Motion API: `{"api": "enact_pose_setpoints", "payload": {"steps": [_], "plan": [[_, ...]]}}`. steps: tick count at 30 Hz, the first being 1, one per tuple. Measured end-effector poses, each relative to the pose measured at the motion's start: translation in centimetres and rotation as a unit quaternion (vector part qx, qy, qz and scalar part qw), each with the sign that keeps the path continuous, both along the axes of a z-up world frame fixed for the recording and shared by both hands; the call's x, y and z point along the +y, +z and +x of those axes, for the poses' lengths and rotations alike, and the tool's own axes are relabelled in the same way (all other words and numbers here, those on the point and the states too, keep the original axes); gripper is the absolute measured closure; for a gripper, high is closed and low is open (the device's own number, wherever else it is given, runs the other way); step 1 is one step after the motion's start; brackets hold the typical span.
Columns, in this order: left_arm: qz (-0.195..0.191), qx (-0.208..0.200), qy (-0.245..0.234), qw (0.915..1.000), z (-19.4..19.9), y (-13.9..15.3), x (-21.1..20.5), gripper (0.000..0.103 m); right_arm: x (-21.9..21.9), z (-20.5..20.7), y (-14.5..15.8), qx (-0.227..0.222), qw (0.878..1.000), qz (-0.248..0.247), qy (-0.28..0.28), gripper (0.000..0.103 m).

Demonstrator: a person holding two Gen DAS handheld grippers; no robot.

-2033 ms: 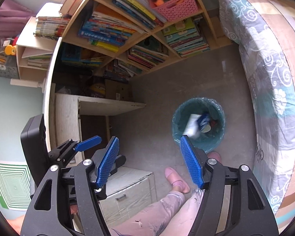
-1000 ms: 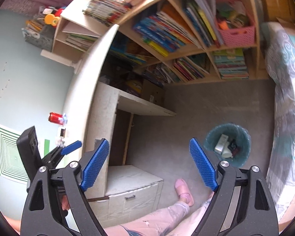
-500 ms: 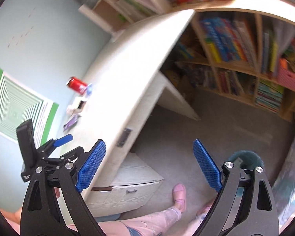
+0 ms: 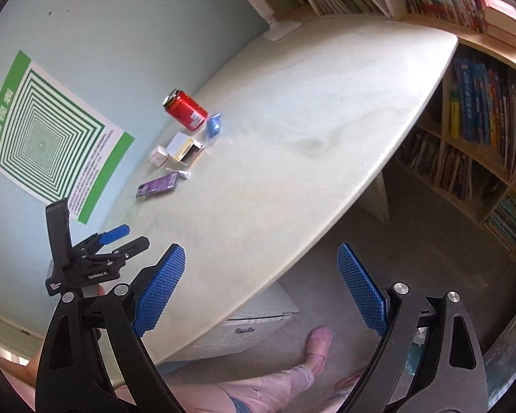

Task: Collect trash
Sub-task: 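Return both open tools to the table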

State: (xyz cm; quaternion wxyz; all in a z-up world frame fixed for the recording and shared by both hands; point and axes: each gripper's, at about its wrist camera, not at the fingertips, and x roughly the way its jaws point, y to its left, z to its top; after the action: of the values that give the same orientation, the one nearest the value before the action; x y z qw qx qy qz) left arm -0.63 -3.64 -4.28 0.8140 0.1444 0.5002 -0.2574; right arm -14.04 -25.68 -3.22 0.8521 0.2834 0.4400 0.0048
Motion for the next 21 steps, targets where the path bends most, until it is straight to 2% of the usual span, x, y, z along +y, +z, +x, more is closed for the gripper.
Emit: {"api": "enact_pose_setpoints", "payload": {"steps": [4, 21], "plan": [[-0.004, -0.008, 0.028, 0.9996, 0.8, 0.1, 1.8, 0.007, 1.8, 2.1, 0.4, 0.000, 1.000, -0.005, 0.025, 0.013], [-0.034, 0.018, 0.117, 0.9924, 4.5, -1.0, 8.8, 0.007, 9.1, 11.3, 0.9, 0.008, 0.992, -0.027, 0.125, 0.013]]}}
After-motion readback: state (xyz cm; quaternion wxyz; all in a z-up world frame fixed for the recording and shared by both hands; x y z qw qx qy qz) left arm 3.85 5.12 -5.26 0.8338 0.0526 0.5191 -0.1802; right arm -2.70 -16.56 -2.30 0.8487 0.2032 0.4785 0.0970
